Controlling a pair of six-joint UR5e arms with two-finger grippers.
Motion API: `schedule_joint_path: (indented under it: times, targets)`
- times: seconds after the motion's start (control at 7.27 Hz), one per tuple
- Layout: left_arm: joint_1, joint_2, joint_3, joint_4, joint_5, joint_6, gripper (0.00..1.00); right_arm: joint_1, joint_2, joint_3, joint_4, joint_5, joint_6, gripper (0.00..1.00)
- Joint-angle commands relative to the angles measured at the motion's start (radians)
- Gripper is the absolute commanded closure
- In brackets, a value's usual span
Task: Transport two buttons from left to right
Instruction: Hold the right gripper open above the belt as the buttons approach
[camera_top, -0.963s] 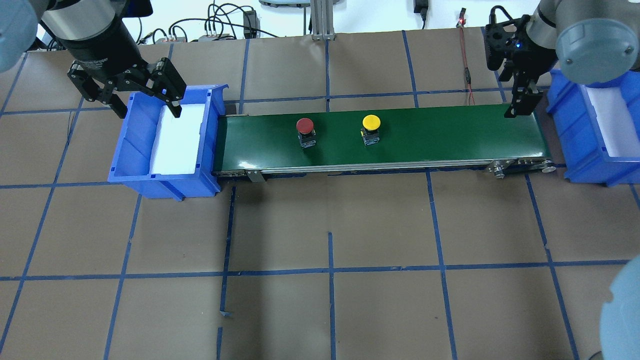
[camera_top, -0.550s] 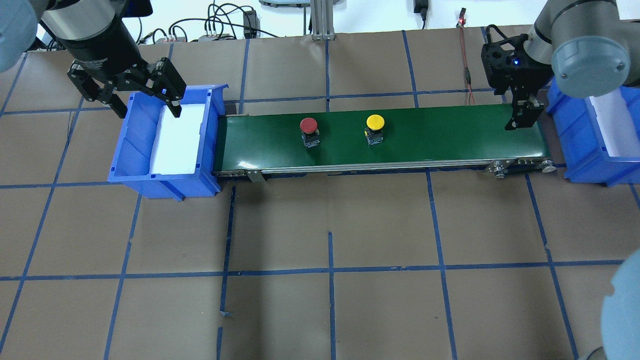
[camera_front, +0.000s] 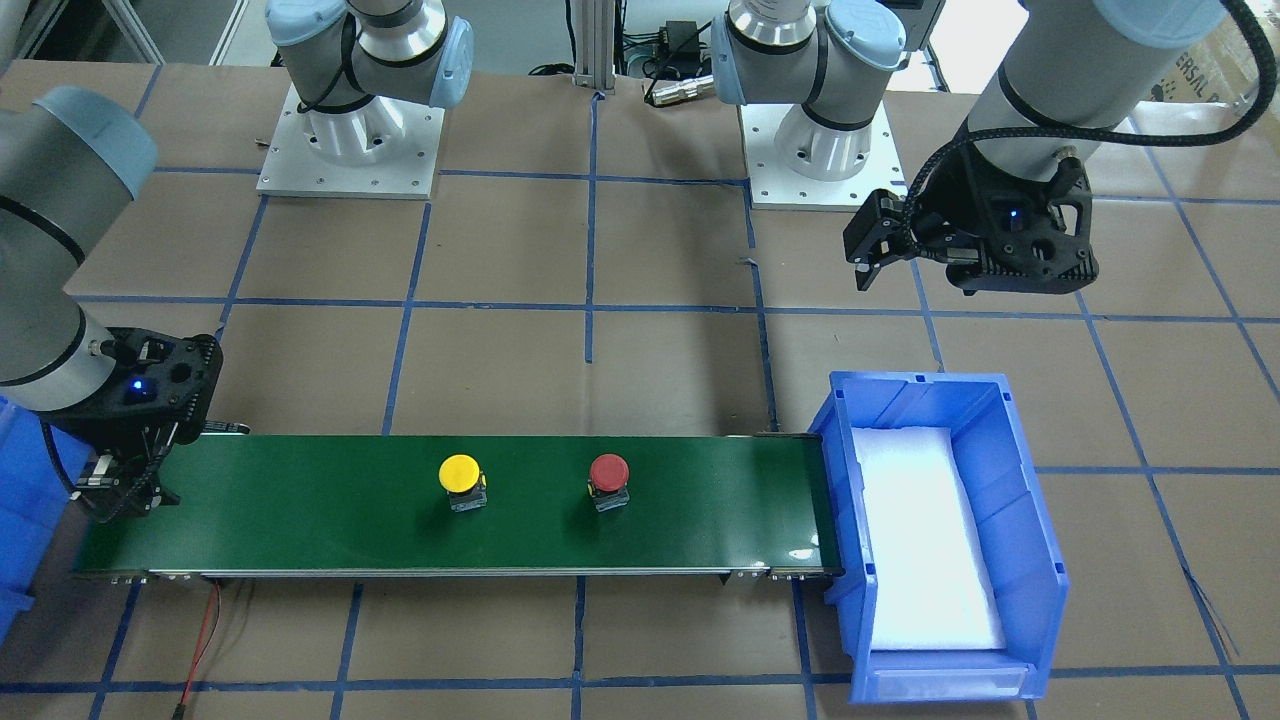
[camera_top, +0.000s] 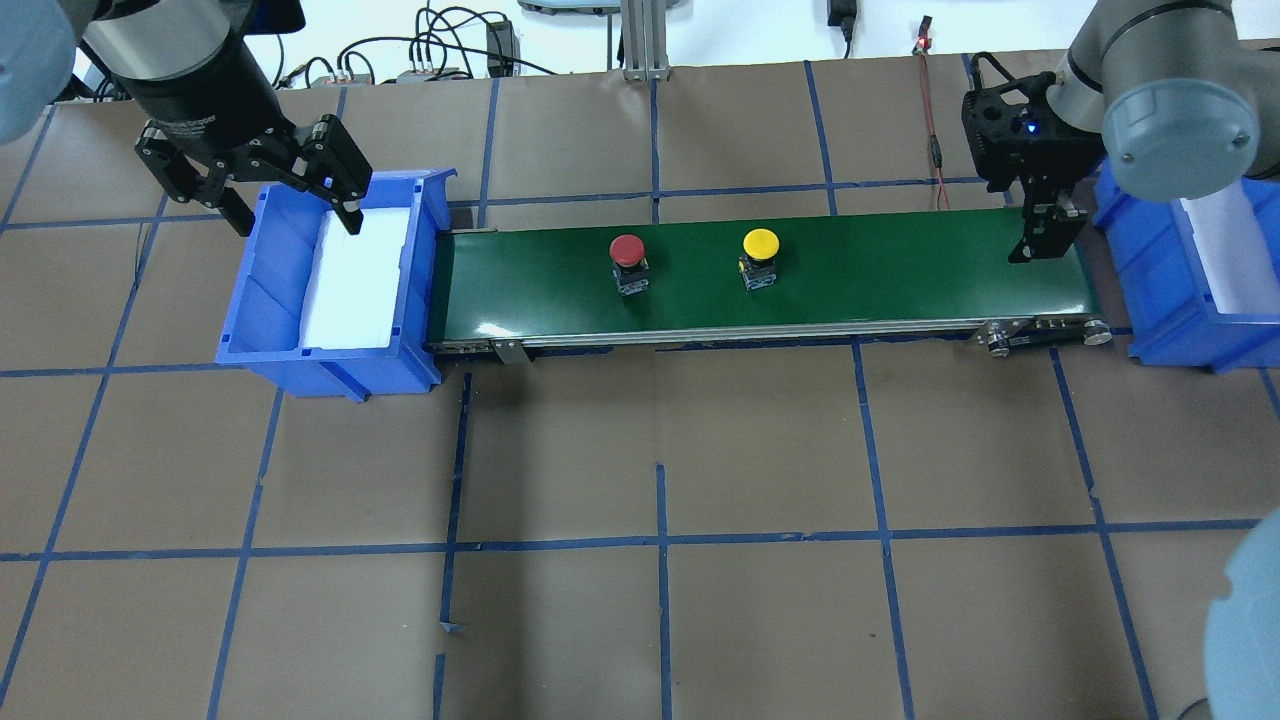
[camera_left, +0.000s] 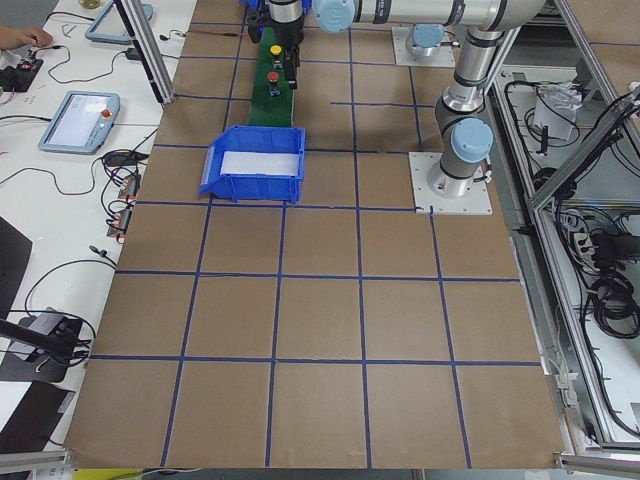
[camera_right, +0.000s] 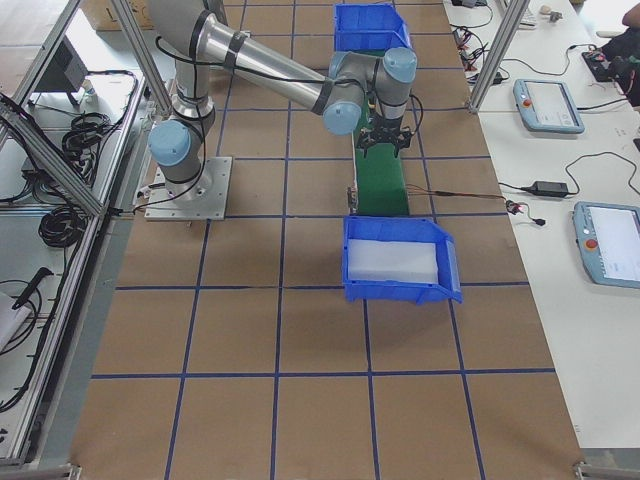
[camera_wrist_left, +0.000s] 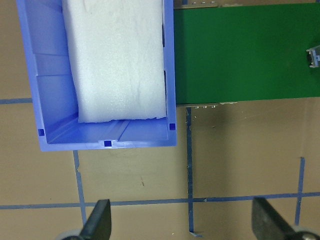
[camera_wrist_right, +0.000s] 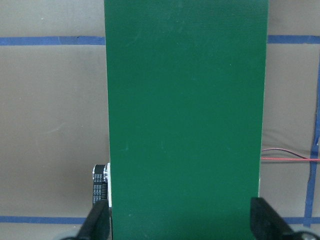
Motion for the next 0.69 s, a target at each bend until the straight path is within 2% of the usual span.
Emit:
schedule_joint_path:
  times: [0.0,0.55]
  targets:
    - [0.000,0.001,0.000,0.002,0.000,0.000,0.00,0.001,-0.001,0.000,-0.001,0.002,0.005,0.00]
    - [0.003,0.006,-0.005,0.012,0.000,0.009,0.00,0.001,-0.001,-0.003,-0.001,0.006,0.011,0.00]
